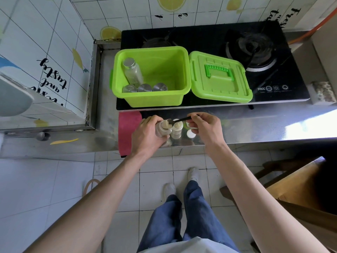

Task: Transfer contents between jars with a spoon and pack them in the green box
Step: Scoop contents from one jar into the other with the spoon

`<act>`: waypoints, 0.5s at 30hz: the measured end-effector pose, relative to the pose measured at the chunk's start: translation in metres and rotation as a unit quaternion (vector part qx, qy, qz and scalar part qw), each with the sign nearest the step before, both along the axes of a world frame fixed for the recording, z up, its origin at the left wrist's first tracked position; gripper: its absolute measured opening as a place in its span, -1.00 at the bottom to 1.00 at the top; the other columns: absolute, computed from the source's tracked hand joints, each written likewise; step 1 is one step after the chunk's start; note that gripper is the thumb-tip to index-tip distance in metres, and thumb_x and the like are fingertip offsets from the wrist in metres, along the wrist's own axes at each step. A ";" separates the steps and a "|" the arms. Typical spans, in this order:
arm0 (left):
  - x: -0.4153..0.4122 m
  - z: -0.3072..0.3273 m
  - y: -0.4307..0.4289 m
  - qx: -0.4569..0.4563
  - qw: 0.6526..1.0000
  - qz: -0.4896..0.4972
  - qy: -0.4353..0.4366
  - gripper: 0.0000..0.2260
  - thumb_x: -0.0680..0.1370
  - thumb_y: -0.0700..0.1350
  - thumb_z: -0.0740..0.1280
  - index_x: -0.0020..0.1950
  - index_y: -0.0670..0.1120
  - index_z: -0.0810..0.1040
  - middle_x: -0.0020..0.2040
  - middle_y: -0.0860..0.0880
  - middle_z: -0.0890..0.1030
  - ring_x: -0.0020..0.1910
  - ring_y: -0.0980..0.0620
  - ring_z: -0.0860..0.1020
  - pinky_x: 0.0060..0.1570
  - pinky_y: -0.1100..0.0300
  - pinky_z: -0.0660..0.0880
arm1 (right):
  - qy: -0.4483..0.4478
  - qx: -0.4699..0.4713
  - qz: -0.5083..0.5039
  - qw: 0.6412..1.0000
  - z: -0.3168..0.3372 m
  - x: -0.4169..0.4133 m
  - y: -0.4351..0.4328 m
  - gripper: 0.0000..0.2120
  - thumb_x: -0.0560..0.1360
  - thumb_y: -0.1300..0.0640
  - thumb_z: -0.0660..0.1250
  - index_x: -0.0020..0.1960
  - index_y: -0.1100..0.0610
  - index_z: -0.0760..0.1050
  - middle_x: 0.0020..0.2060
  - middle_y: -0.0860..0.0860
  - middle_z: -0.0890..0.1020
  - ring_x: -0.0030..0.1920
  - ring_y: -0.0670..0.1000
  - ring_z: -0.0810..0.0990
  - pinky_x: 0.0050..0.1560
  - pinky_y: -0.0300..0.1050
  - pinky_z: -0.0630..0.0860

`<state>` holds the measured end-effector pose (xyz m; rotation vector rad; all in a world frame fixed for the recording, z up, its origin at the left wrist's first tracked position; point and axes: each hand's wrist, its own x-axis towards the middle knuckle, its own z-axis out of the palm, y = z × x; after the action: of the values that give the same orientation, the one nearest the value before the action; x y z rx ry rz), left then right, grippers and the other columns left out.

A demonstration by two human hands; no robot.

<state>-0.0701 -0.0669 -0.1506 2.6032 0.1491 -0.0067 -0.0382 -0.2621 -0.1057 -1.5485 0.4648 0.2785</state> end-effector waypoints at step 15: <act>-0.007 0.000 0.004 -0.011 1.000 0.016 0.018 -0.59 0.38 0.05 0.63 0.13 0.11 0.54 0.02 0.18 0.61 -0.01 0.09 0.56 -0.13 0.07 0.55 | 0.020 -0.042 -0.043 0.998 -0.028 0.017 -0.021 -0.83 0.61 0.21 0.33 0.04 0.22 0.69 -0.22 0.06 0.72 -0.22 -0.05 0.64 -0.34 -0.32 0.52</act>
<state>-0.0769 -0.0627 -0.1502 2.5801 0.2033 -0.0429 -0.0208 -0.2830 -0.1333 -1.6020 0.5793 0.2265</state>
